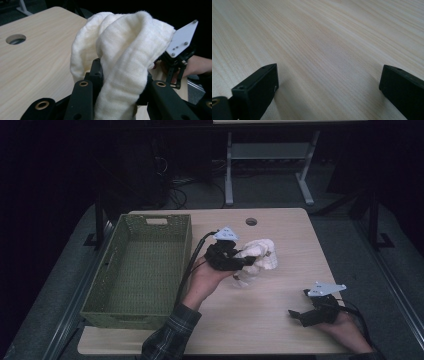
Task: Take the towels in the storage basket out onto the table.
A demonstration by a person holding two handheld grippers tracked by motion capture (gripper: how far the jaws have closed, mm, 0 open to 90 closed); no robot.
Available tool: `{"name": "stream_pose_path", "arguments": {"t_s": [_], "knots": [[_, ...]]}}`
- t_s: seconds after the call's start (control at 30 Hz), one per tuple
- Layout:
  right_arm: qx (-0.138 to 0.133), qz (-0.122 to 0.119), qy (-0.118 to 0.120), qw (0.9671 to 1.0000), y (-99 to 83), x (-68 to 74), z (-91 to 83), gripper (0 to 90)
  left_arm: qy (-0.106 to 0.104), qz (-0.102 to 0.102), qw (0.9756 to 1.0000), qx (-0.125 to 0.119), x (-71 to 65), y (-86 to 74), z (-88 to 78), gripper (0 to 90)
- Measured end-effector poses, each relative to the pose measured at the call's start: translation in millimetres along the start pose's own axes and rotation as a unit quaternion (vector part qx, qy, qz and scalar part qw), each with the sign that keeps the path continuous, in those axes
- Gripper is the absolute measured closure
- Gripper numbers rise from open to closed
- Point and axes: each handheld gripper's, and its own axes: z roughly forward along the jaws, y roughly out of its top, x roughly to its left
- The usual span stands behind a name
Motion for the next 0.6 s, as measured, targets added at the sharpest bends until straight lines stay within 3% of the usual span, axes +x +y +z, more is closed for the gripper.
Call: {"name": "stream_pose_path", "arguments": {"t_s": [0.3,0.6], "knots": [[0.001,0.0,0.0,1.0,-0.1,0.0,0.0,2.0,-0.011,0.008,0.9987,0.05,-6.9,-18.9,40.9,66.4],[0.001,-0.001,0.0,1.0,-0.1,-0.1,0.0,2.0,0.003,0.012,0.9956,0.093,-6.8,-44.9,79.3,66.1]]}}
